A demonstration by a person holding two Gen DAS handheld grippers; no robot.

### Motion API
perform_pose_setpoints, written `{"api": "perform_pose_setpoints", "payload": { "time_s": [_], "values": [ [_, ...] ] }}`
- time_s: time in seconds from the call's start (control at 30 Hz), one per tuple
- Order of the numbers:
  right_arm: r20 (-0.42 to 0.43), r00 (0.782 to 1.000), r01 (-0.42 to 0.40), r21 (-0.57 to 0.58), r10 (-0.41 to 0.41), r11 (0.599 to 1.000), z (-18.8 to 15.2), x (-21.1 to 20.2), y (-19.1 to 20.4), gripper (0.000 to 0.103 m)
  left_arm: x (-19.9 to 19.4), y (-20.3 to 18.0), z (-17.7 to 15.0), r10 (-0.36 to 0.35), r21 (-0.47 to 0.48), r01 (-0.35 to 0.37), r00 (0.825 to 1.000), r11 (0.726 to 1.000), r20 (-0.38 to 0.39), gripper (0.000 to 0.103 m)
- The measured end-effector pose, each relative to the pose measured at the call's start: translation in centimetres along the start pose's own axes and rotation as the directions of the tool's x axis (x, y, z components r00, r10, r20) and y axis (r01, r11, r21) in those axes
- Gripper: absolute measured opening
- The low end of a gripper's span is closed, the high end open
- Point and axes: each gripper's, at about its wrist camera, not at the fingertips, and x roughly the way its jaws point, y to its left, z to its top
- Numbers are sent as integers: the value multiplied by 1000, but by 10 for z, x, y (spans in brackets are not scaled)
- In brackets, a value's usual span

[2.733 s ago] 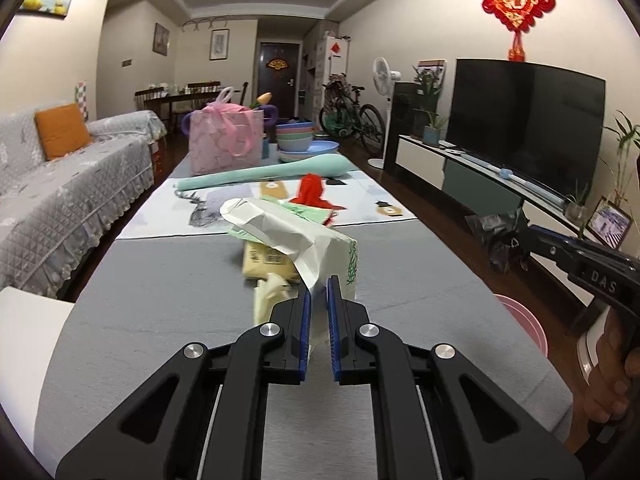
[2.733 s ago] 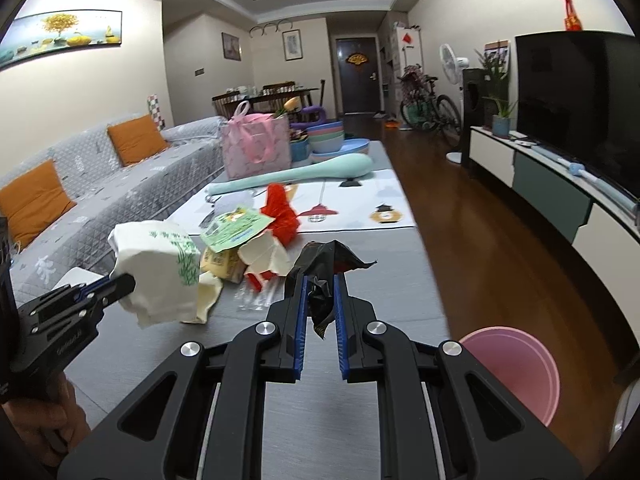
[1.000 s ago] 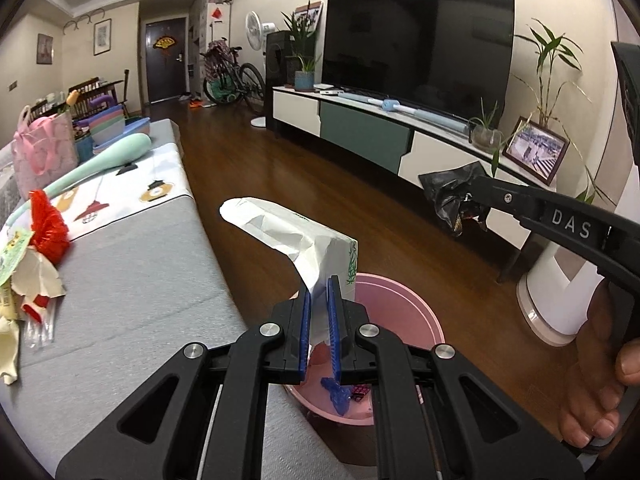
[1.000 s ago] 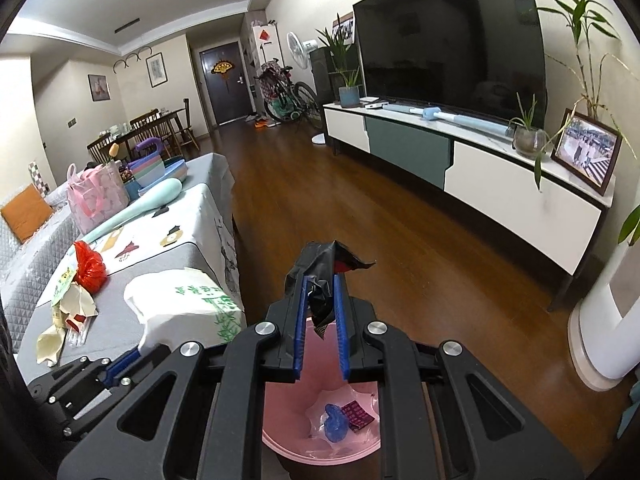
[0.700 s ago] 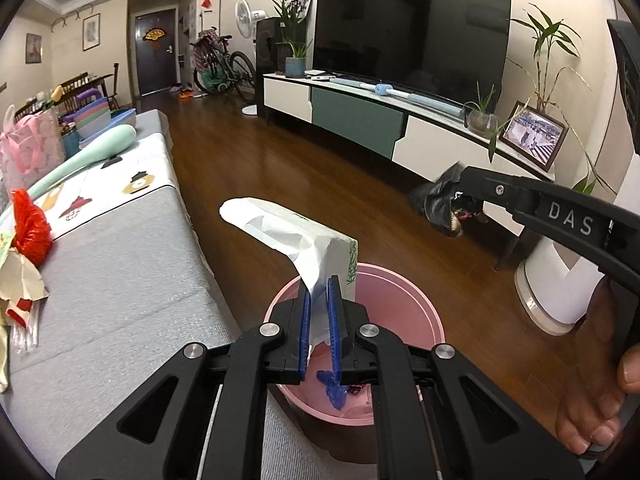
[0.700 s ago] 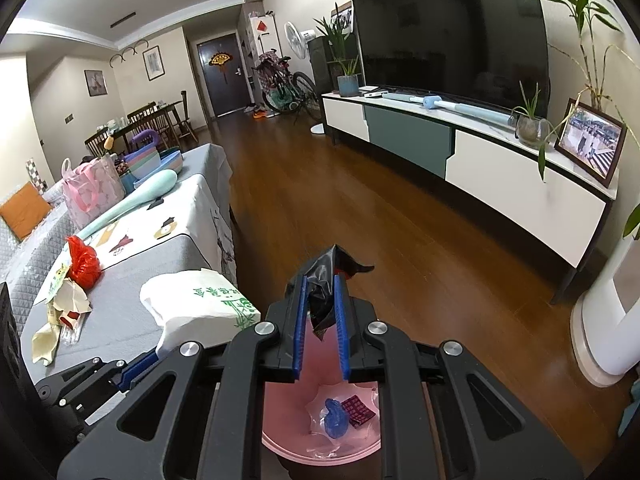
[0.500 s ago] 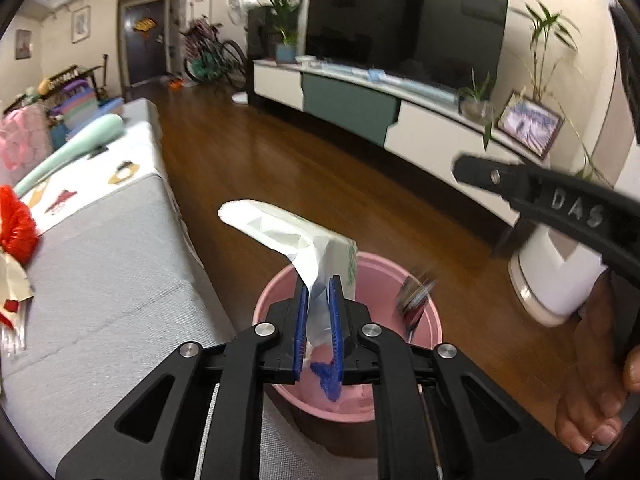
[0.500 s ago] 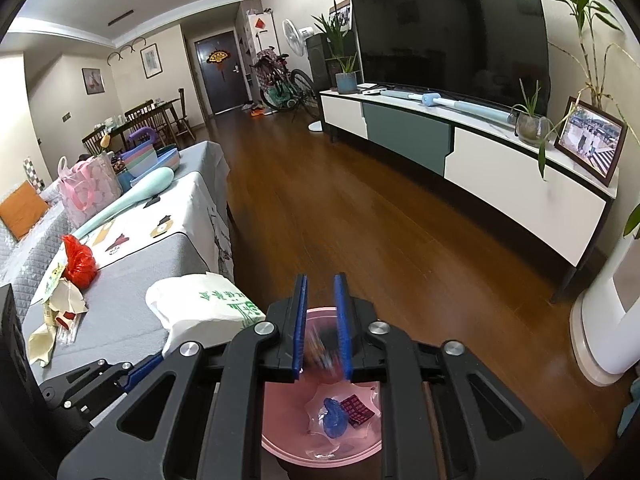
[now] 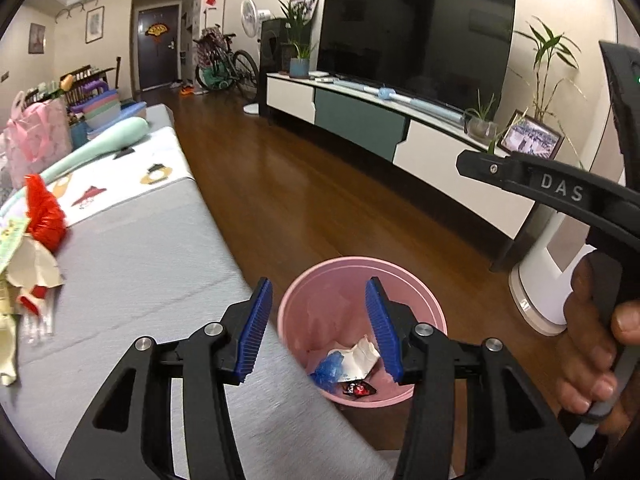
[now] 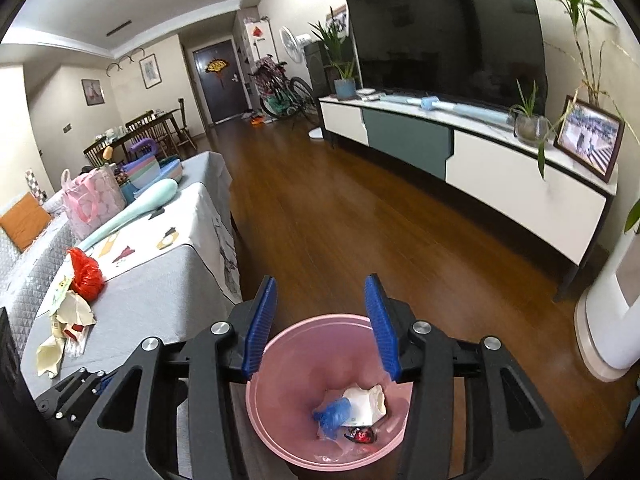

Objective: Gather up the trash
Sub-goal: 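Move both open tools back over the trash on the table, then grasp the cream paper napkin with the left tool while the right tool grasps the crumpled beige paper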

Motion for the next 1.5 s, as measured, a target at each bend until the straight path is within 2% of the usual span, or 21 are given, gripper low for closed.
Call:
{"api": "perform_pose_setpoints", "payload": {
  "time_s": [0.27,0.57,0.83,0.97,1.37,1.5],
  "values": [
    [46,997,-61,-20,62,998,2,-18,26,44,-51,39,3,53,-11,-53,997,999,64,45],
    [50,987,-149,-42,151,988,-9,-27,70,18,-101,122,3,155,-80,-148,985,986,81,40],
    [45,972,-227,-68,230,972,-16,-29,120,10,-135,212,-11,277,-147,-265,959,953,67,36],
    [28,960,-275,-87,278,957,-21,-25,150,8,-139,249,-30,314,-228,-296,948,928,47,36],
    [-55,922,-387,-143,384,911,-40,7,249,8,-127,286,-63,301,-258,-297,953,920,-25,26],
    [-91,911,-411,-157,401,898,-48,20,273,11,-121,287,-65,271,-265,-270,962,926,-35,23]
  ]
}}
